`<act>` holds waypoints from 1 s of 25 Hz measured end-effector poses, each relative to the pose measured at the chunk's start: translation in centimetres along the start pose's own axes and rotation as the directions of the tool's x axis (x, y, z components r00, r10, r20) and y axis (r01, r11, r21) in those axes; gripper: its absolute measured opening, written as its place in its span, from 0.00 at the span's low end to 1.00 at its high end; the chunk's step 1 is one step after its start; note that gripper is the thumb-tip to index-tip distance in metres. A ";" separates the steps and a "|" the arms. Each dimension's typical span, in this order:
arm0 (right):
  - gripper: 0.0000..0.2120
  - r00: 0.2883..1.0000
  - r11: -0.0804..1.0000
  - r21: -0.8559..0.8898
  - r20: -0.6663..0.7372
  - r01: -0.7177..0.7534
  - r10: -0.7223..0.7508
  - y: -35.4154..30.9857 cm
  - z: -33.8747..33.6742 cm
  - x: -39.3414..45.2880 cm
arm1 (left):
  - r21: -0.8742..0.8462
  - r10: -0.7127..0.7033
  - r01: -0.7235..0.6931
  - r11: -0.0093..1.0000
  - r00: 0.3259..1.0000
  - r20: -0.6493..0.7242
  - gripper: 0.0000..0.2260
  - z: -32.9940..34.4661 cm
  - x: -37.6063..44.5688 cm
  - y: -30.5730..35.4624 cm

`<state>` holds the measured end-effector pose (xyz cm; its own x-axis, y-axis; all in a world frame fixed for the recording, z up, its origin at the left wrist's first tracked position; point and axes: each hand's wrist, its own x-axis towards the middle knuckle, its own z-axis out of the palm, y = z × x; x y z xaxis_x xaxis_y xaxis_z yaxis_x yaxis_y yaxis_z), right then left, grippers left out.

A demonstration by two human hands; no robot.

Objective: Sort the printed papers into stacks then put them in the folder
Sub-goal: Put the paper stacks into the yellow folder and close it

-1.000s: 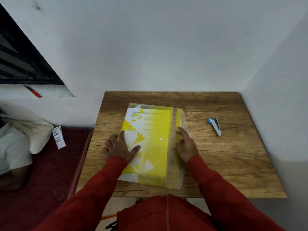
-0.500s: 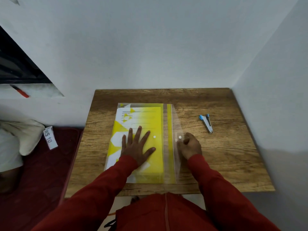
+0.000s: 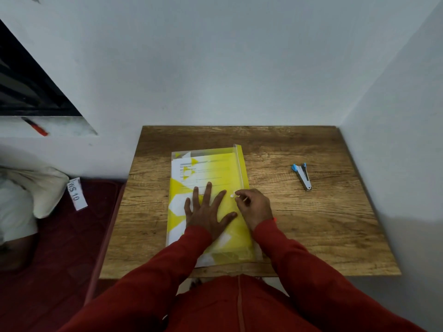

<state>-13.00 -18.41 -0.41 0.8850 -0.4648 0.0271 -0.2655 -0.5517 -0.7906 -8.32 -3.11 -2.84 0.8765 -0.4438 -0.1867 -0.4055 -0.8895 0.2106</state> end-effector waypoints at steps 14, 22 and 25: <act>0.14 0.987 0.956 -0.263 0.124 0.127 -0.097 1.0 1.8 -0.3 | 0.028 0.029 -0.029 0.999 0.999 0.029 0.34 0.0 0.0 -0.4; 0.27 0.986 0.932 -0.331 0.121 0.147 -0.112 1.1 2.2 -1.0 | 0.015 0.036 -0.036 0.999 0.999 -0.004 0.35 0.2 -0.1 -0.5; 0.26 0.984 0.913 -0.370 0.107 0.170 -0.139 1.2 2.5 -1.0 | 0.027 0.042 -0.042 0.999 0.999 0.002 0.34 0.2 -0.1 -0.6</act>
<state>-13.27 -16.88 -2.87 0.9493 -0.3062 0.0712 -0.2338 -0.8390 -0.4913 -8.24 -2.58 -3.12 0.8581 -0.4811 -0.1796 -0.4490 -0.8726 0.1924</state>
